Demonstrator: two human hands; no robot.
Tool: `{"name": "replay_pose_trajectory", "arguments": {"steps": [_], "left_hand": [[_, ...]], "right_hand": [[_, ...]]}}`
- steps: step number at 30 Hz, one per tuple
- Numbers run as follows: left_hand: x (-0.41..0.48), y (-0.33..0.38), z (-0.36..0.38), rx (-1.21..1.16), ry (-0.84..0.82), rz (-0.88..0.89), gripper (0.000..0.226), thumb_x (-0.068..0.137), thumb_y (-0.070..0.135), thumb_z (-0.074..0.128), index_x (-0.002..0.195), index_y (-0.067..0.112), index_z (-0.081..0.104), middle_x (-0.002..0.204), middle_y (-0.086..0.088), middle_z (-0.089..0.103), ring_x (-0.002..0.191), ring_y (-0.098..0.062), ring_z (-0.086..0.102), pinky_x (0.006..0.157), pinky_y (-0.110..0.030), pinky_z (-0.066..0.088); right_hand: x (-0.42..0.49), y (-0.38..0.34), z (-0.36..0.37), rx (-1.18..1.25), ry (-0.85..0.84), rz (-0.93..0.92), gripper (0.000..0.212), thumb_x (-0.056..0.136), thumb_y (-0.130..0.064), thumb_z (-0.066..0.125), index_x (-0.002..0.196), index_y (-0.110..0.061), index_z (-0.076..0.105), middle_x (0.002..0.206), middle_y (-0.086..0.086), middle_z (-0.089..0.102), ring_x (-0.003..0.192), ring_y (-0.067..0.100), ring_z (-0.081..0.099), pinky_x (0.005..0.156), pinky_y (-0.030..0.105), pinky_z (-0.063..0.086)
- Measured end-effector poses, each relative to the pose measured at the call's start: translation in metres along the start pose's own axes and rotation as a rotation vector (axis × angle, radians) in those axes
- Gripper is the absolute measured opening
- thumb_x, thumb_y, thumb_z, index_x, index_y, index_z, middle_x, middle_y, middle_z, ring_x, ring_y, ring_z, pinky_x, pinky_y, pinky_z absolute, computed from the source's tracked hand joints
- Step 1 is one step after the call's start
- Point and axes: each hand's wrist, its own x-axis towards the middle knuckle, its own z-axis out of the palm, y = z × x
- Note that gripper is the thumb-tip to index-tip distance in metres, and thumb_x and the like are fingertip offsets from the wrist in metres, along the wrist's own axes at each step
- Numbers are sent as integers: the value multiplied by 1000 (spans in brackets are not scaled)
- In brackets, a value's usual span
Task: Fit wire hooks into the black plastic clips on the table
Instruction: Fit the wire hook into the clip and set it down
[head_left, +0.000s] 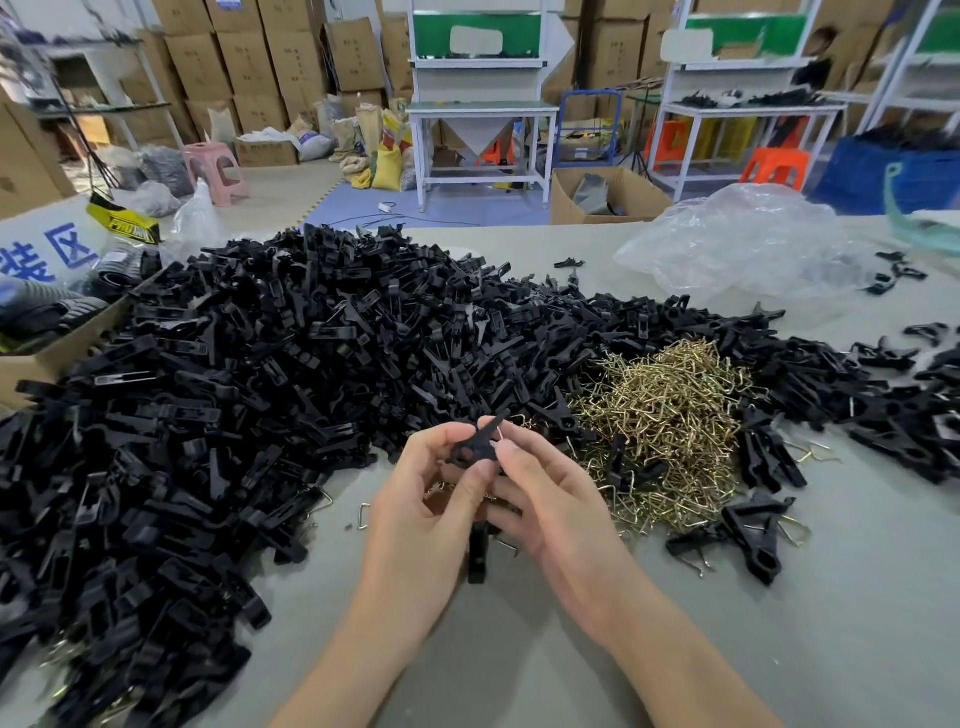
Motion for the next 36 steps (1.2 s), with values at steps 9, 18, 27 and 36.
{"name": "replay_pose_trajectory", "arguments": {"steps": [9, 18, 27, 36], "left_hand": [[-5, -9, 1, 314, -50, 172, 31, 93, 38, 56, 122, 51, 53, 116, 24, 61, 102, -5, 63, 80, -17, 51], [19, 52, 131, 168, -332, 186, 63, 102, 24, 53, 156, 31, 22, 129, 31, 40, 110, 8, 55, 92, -21, 50], [4, 53, 149, 131, -373, 210, 49, 102, 27, 50, 142, 46, 30, 134, 14, 37, 118, 6, 47, 96, -23, 47], [0, -6, 20, 719, -119, 287, 50, 94, 14, 61, 142, 17, 47, 139, 0, 44, 126, -19, 47, 103, -37, 43]], "right_hand": [[-12, -9, 2, -334, 147, -132, 25, 103, -13, 56, 106, -30, 73, 107, -4, 77, 103, 14, 72, 86, 30, 60], [-32, -111, -82, -33, 682, -444, 45, 97, -32, 63, 135, -11, 54, 108, 3, 76, 96, 15, 74, 81, 27, 60], [-64, -131, -138, 2, 857, -279, 64, 103, -29, 55, 156, -8, 26, 123, 5, 65, 107, 17, 67, 84, 25, 54], [-32, -37, -13, -819, 390, -373, 37, 103, -26, 46, 137, -40, 48, 114, -24, 66, 99, -4, 61, 87, 9, 44]]}}
